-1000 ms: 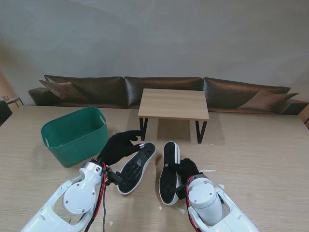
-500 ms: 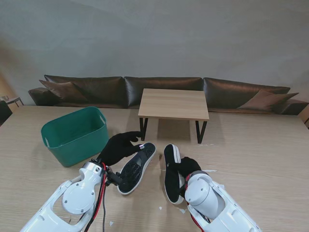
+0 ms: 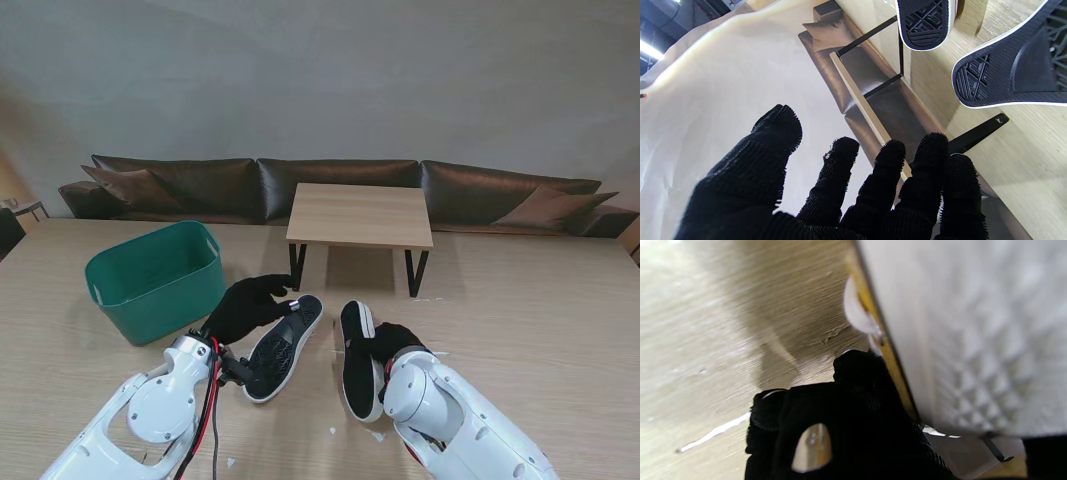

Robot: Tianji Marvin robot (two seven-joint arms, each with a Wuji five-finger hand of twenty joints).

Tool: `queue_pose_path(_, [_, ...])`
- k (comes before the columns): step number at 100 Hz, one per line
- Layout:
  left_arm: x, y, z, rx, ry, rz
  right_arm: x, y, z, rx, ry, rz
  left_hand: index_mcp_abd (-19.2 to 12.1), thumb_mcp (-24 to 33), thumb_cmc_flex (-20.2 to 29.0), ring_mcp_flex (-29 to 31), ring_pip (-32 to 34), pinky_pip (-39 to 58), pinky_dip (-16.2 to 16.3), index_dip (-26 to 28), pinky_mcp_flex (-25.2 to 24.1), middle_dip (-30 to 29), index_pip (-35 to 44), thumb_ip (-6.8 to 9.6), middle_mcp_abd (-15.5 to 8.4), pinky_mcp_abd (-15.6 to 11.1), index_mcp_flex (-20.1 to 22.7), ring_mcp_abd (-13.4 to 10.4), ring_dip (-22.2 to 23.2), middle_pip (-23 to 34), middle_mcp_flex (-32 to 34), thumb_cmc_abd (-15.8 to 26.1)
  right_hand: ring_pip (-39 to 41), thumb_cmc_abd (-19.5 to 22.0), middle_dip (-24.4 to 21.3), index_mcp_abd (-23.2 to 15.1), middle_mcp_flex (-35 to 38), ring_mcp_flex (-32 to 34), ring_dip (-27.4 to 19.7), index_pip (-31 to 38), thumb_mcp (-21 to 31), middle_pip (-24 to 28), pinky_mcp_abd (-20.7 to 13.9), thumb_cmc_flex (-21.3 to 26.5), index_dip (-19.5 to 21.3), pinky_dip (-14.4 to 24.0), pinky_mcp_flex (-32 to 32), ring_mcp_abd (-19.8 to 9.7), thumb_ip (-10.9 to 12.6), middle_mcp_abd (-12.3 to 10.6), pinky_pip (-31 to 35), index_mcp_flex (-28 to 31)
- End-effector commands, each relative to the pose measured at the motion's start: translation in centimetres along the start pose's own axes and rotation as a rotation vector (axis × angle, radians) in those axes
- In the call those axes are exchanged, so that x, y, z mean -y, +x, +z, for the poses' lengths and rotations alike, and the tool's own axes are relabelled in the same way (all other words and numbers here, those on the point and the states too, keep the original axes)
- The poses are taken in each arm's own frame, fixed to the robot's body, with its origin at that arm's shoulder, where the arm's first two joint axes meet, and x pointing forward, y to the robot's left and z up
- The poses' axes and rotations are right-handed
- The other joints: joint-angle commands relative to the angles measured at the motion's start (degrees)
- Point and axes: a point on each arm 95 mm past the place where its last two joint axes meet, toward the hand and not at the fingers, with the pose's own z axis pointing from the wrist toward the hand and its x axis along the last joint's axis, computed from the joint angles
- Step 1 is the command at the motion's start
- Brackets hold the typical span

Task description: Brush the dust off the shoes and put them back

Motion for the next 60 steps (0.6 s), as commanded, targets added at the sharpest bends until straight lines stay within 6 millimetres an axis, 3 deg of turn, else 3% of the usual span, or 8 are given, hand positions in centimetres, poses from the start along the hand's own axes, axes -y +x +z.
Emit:
queue_pose_path(1, [-0.2, 0.1, -0.1, -0.001, -0.020, -0.007, 0.1, -0.5, 0.0, 0.014, 0.019, -0.018, -0.4, -1.3, 0.6, -0.2, 1.4, -1.4, 0.6, 0.4, 0.2, 0.8, 0.1, 1.27, 0.4, -1.0, 0.5, 1.6, 0.6, 0.3, 1.3, 3.0, 1.0, 1.6, 1.2, 2.2, -1.9, 2.6, -0.9, -3.8, -1.4, 1.5, -1.9, -1.2, -5.0, -0.5, 14.7, -1.5, 1.9, -1.7, 2.5, -3.7])
queue_pose_path(27, [-0.2, 0.1, -0.1, 0.001, -0.026, -0.008, -0.3, -0.7, 0.3, 0.004, -0.028, -0.071, -0.3, -2.1, 0.9, -0.1, 1.5, -1.3, 0.7, 0.5, 0.2, 1.3, 0.2, 1.35, 0.7, -1.0, 1.0, 1.7, 0.7, 0.4, 1.5, 3.6, -1.0, 1.4, 0.6, 0.5, -3.9, 2.6, -2.1, -2.5, -2.5, 0.5, -2.7, -0.5, -5.2, -0.7, 13.2, -1.9, 2.5, -2.4, 1.2, -4.3])
queue_pose_path(60, [-0.2, 0.0, -0.2, 0.004, -0.028, -0.009, -0.9, -0.4, 0.2, -0.032, -0.119, -0.112, -0.5, -2.9, 1.2, 0.0, 1.5, -1.3, 0.7, 0.6, 0.2, 1.6, 0.2, 1.46, 0.8, -0.9, 1.1, 1.7, 0.8, 0.3, 1.4, 4.2, -1.6, -2.7, -0.4, -2.0, -2.1, 2.7, -2.6, 2.9, 8.1, 1.3, -2.7, 4.2, 2.8, -1.4, 14.4, -3.8, 1.0, -4.6, 0.0, 1.4])
